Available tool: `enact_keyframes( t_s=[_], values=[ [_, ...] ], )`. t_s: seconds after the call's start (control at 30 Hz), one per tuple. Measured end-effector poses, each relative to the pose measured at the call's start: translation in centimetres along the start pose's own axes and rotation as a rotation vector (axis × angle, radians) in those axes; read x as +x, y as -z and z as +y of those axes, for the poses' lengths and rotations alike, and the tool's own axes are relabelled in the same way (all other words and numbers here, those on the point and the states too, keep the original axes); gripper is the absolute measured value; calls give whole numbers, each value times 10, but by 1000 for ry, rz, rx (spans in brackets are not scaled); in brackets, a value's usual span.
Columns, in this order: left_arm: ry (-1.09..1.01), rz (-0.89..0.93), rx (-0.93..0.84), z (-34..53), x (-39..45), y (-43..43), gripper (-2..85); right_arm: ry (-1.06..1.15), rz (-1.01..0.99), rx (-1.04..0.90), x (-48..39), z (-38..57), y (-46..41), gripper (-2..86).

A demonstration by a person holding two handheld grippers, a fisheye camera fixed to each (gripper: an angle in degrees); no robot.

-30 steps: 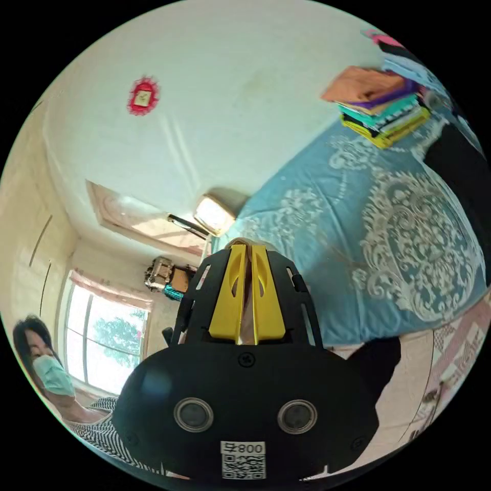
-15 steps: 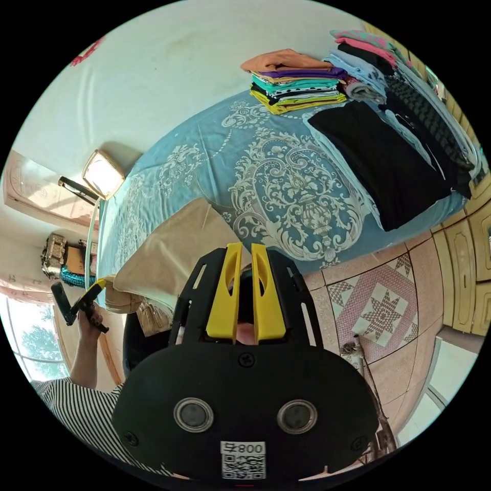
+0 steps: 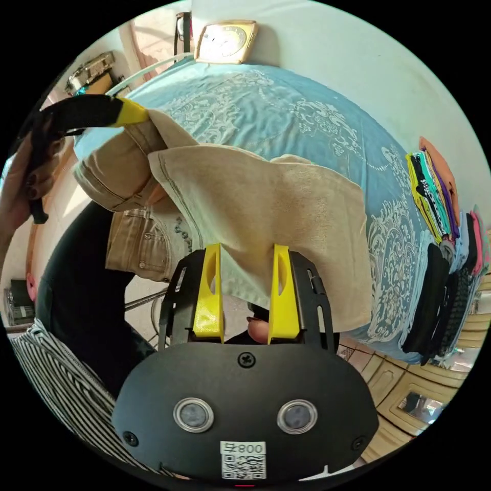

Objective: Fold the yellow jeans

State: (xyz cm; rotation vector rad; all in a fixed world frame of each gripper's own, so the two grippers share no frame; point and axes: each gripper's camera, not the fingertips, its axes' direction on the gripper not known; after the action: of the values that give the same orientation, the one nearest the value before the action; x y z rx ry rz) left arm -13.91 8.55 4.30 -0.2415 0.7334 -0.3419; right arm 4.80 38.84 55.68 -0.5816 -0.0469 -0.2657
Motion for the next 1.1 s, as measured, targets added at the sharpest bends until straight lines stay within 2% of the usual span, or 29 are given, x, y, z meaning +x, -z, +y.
enact_keyframes(
  t_s=[0.1, 0.27, 0.5, 0.67, 0.87, 1.0, 1.1],
  values=[
    [-26, -26, 3, -2, 10, -1, 15, -20, -9, -27, 13, 1, -1, 52],
    [-15, -6, 77, -3, 7, 25, 15, -99, -316, 109, 81, 42, 51, 16],
    [-18, -55, 259, -5, 8, 91, 13, -221, -402, 301, 167, 105, 132, 5],
    [-78, -116, 387, -11, 15, 157, 10, -334, -504, 547, 231, 158, 192, 4],
    [-185, -165, 528, -36, 25, 221, 8, -337, -554, 755, 278, 187, 245, 4],
    [-208, -222, 603, -72, 13, 250, 9, -355, -602, 831, 320, 187, 252, 7],
    [-140, -240, 565, -115, -21, 245, 11, -452, -664, 760, 365, 182, 219, 12]
  ],
)
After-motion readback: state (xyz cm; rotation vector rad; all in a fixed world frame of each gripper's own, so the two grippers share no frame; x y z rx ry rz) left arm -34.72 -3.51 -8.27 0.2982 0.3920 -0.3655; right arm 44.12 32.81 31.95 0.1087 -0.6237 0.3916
